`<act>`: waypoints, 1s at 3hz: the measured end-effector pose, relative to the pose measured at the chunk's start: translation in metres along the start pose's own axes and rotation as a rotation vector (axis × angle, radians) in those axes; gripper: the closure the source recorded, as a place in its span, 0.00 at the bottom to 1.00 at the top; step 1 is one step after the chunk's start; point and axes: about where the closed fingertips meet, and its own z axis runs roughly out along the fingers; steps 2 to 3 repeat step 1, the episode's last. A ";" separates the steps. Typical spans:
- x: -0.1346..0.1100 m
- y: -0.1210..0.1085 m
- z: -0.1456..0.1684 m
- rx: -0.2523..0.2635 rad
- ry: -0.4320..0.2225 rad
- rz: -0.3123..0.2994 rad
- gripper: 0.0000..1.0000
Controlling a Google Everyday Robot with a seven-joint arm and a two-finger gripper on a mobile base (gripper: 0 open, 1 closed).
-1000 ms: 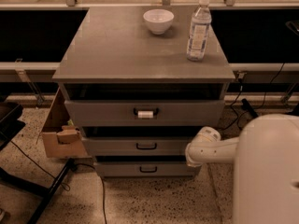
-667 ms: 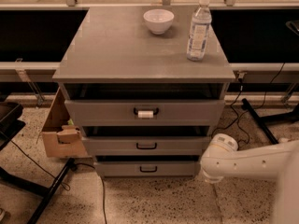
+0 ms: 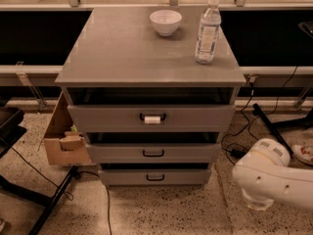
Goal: Close middle drawer
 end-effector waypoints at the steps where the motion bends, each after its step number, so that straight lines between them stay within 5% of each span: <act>1: 0.061 -0.006 -0.070 0.014 0.086 0.175 1.00; 3: 0.061 -0.006 -0.070 0.014 0.086 0.175 1.00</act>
Offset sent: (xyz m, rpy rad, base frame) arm 0.0000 0.0000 0.0000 0.0000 0.0000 0.0000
